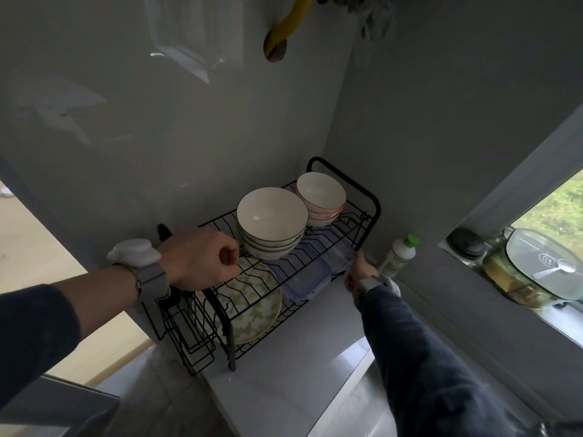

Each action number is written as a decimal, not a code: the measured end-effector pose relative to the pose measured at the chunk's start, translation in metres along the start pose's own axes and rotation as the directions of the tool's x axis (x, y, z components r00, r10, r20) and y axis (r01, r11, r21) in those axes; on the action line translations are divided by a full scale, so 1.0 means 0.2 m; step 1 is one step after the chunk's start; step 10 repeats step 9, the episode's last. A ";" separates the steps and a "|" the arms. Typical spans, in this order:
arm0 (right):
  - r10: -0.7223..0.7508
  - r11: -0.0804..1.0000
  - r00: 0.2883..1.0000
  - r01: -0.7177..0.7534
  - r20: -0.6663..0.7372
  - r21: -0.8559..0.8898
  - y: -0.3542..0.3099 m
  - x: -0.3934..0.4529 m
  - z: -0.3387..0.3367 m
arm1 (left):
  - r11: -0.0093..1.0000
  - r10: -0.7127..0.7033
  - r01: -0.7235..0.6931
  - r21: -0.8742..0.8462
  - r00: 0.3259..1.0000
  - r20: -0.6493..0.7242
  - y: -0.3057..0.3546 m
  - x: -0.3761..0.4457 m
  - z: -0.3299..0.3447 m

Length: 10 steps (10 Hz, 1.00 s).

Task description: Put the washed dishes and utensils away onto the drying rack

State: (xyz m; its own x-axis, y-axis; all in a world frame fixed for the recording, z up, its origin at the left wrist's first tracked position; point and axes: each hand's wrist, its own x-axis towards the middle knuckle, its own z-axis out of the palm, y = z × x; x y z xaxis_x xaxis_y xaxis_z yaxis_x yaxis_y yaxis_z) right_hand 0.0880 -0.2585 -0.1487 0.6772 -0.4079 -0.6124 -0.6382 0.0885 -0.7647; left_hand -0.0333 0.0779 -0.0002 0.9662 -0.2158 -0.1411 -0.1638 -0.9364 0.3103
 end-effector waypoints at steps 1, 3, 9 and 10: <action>0.003 1.000 1.000 -0.002 0.018 -0.028 0.00 0.00 0.00 | 1.000 0.002 -0.002 0.003 1.000 0.000 0.00 0.00 0.00; -0.056 0.985 0.980 0.023 -0.192 -0.174 0.06 0.15 0.04 | 1.000 0.005 -0.005 0.029 1.000 0.004 0.00 0.00 0.00; -0.490 0.390 0.816 0.521 0.308 -0.759 0.24 -1.01 -0.41 | 0.905 0.353 -0.408 -0.118 0.877 -0.325 0.26 -0.27 0.05; -0.490 0.390 0.816 0.521 0.308 -0.759 0.24 -1.01 -0.41 | 0.905 0.353 -0.408 -0.118 0.877 -0.325 0.26 -0.27 0.05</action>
